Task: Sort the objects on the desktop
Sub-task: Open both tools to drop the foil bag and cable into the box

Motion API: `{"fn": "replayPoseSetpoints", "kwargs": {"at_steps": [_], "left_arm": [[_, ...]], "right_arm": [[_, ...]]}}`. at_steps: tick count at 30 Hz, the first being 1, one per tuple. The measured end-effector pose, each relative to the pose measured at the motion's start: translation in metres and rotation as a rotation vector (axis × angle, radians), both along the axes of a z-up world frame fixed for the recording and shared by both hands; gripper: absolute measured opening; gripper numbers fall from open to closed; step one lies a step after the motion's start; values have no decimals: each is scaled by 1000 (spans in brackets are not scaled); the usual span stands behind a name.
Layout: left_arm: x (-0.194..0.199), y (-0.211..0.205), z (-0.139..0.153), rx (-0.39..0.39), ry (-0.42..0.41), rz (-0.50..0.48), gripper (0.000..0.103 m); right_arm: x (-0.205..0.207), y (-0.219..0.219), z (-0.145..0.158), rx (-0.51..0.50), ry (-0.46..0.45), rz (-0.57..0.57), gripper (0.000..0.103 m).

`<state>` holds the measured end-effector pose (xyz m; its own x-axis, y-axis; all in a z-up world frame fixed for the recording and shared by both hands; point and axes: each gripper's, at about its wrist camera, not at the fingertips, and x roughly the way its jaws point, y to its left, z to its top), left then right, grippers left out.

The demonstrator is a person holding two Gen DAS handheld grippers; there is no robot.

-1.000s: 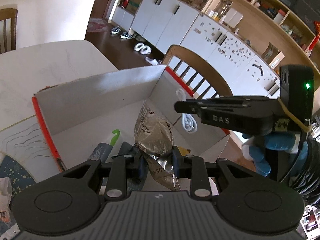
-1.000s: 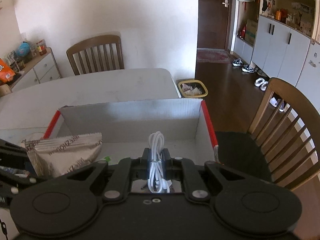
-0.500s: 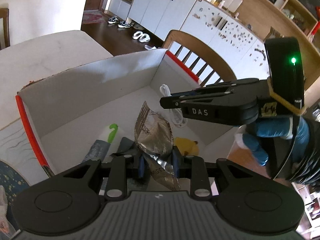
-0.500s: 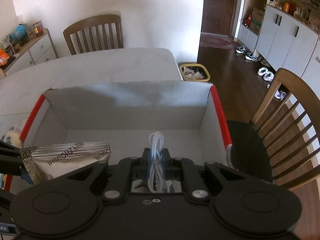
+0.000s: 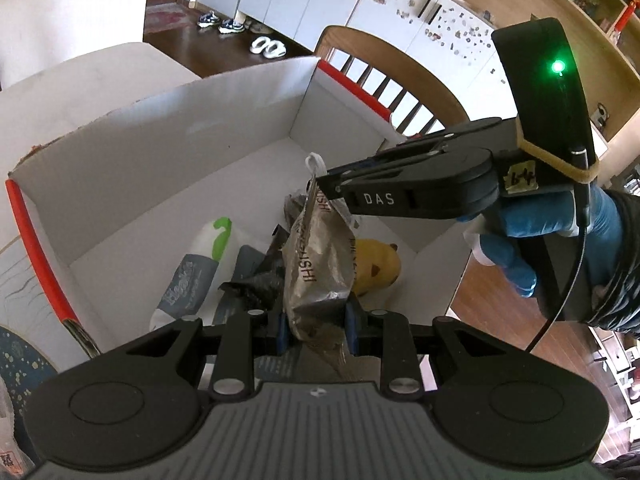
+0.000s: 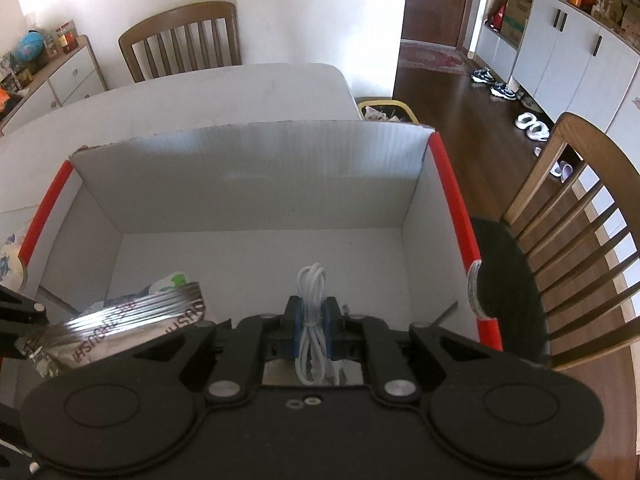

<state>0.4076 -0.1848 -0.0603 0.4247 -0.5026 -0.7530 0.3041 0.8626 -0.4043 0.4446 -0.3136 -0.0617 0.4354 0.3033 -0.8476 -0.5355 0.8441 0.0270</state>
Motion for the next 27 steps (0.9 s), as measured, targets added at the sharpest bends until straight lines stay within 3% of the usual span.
{"fn": "replayPoseSetpoints", "kwargs": {"at_steps": [12, 14, 15, 16, 18, 27], "left_arm": [[-1, -2, -1, 23, 22, 3, 26], [-3, -3, 2, 30, 12, 5, 30], [-4, -3, 3, 29, 9, 6, 39], [-4, -4, 5, 28, 5, 7, 57], [-9, -3, 10, 20, -17, 7, 68], [-29, 7, 32, -11, -72, 27, 68]], "right_arm": [[-4, -5, 4, 10, -14, -10, 21], [-5, -6, 6, 13, -17, -13, 23], [-5, -7, 8, 16, -17, -18, 25], [-6, -9, 10, 21, -17, -21, 26], [-7, -11, 14, 33, -22, -27, 31], [-23, -14, 40, 82, -43, -13, 38]]}}
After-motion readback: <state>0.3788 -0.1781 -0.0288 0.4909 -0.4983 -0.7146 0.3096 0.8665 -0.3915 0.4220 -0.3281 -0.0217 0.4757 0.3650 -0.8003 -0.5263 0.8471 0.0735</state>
